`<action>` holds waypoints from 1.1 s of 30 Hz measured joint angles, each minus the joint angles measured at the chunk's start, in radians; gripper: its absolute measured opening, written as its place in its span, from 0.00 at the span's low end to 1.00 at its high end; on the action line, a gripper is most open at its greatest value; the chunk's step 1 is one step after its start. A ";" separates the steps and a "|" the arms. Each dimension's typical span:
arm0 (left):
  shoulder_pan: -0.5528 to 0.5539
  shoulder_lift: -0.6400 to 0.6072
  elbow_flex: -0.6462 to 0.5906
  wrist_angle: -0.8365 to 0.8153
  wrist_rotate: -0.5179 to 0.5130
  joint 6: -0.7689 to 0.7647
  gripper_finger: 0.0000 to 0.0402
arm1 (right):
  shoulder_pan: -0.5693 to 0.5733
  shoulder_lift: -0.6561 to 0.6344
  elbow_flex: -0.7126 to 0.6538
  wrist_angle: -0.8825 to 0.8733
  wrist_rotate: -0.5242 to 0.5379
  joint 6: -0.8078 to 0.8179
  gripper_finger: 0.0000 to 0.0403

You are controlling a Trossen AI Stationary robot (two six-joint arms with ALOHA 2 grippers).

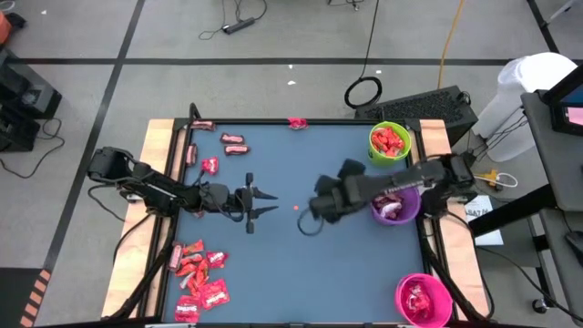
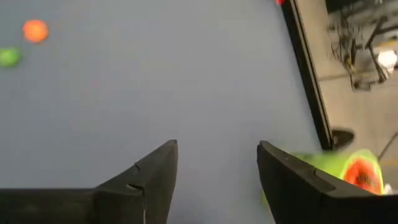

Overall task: Organize candy in baskets
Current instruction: Put the red candy pack into the pink bucket

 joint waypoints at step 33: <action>0.000 0.000 0.000 0.018 -0.043 -0.053 0.32 | -0.759 0.098 -0.311 1.377 -0.564 -0.846 0.46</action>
